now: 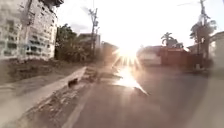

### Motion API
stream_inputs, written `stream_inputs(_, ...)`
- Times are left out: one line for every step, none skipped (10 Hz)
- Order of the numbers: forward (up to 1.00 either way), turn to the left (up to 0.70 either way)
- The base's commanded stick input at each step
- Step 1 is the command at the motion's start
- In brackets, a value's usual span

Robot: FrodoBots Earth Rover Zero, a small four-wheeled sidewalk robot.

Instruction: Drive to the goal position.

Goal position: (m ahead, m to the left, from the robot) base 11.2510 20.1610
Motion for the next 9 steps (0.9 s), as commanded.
stream_inputs(1.0, -0.4)
stream_inputs(1.0, -0.4)
stream_inputs(1.0, -0.4)
stream_inputs(1.0, -0.18)
stream_inputs(1.0, 0.0)
stream_inputs(1.0, 0.0)
stream_inputs(1.0, 0.0)
stream_inputs(1.0, 0.0)
stream_inputs(1.0, 0.0)
